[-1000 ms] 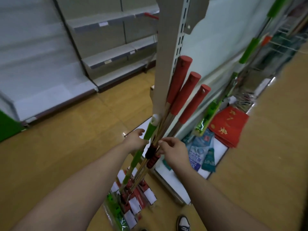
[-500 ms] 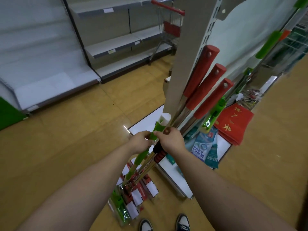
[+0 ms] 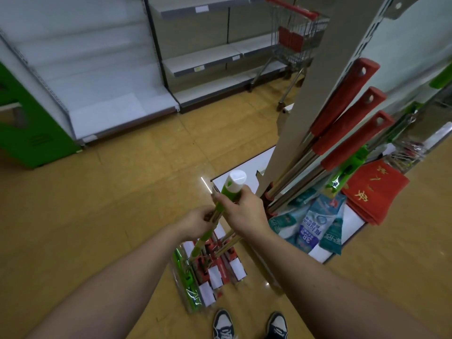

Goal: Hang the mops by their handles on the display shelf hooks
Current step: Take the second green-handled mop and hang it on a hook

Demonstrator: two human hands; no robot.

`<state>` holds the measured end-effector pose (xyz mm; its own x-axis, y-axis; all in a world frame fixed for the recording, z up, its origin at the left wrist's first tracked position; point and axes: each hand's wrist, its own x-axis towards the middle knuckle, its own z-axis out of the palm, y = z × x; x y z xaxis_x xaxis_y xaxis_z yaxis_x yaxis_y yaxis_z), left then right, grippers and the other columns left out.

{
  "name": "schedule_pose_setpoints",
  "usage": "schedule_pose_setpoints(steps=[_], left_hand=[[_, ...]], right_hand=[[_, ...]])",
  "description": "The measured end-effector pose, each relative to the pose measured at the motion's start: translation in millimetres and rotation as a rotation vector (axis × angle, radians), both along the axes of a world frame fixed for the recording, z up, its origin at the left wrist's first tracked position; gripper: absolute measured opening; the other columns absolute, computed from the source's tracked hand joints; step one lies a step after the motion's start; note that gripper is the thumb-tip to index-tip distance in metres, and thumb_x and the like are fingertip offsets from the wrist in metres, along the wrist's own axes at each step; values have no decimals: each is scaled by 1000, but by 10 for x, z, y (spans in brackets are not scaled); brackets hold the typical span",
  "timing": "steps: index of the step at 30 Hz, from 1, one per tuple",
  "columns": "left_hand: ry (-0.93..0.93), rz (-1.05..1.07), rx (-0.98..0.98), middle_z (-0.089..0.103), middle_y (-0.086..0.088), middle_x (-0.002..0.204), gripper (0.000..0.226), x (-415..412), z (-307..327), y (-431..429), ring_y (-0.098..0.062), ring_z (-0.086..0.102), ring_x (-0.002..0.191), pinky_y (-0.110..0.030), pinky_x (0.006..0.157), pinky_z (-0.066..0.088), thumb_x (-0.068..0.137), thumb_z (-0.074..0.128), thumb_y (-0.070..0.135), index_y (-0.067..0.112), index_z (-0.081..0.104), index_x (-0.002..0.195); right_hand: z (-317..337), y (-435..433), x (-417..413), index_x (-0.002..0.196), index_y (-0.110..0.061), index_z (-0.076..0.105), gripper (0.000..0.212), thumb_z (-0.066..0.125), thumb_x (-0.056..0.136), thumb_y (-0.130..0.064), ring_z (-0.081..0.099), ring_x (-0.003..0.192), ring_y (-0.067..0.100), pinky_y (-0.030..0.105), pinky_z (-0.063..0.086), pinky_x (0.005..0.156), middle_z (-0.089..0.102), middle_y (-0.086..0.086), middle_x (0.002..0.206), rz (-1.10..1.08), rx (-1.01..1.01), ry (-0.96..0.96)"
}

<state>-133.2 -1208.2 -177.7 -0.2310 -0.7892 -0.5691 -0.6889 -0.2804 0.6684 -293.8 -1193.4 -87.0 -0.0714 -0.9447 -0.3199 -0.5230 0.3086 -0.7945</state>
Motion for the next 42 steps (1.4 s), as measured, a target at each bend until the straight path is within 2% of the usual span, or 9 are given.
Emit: schedule_pose_setpoints(steps=[2,10,16,21,24,31,35,37,42], left_hand=[[-10,-14,-20,73,1,115,28,75,-13,58,-24,70,107,-51,96,57,89,61,24,34,64,115],[-41,-98,-33,68,13,101,21,202,206,225,-18,66,104,-35,93,52,93,72,20,38,62,95],[-39,-87,-70,69,11,105,18,167,489,427,-20,67,110,-35,96,53,92,74,24,35,65,104],[-26,-35,-101,65,7,126,35,17,835,702,-16,60,118,-34,103,48,95,71,21,24,65,129],[-2,-18,-106,65,9,129,37,-111,1048,880,-14,60,121,-33,105,48,96,69,19,22,63,132],[37,-27,-194,74,6,113,18,-717,1582,1284,-9,68,111,-31,100,52,93,73,20,25,71,110],[57,-69,-260,78,10,101,10,-1262,1834,1560,-9,73,102,-39,100,56,92,75,22,32,74,96],[57,-99,-287,78,18,101,14,-1566,1989,1708,-4,73,102,-36,100,56,93,74,22,37,74,95],[69,-161,-339,78,9,112,14,-2244,2327,2025,-10,72,109,-39,101,55,95,71,30,33,74,109]], right_hand=[[24,83,27,117,-19,58,44,68,93,-54,64,91,18,34,51,71,66,-3,98,25,-19,-15],[115,350,80,123,-22,63,46,66,93,-56,67,100,16,42,58,89,70,-6,107,37,-61,-75],[294,434,-71,117,-23,70,37,68,94,-52,68,91,8,30,53,75,73,-7,99,85,-91,-154],[486,512,-247,109,-22,74,28,71,94,-46,73,97,15,43,60,92,77,-4,99,158,-140,-257],[607,596,-386,107,-23,74,29,71,93,-47,74,99,15,47,59,95,77,-4,100,199,-175,-301],[1043,928,-1048,108,-24,73,31,69,93,-51,72,90,10,31,54,79,77,-6,99,278,-282,-343],[1359,1242,-1627,100,-28,74,25,70,91,-51,76,88,9,41,63,86,79,-5,94,297,-373,-351],[1507,1419,-1918,98,-27,72,22,70,93,-48,75,85,9,39,64,83,77,-6,90,302,-419,-354],[1823,1839,-2573,107,-24,71,29,68,94,-50,74,84,4,21,56,70,75,-9,91,294,-502,-348]])
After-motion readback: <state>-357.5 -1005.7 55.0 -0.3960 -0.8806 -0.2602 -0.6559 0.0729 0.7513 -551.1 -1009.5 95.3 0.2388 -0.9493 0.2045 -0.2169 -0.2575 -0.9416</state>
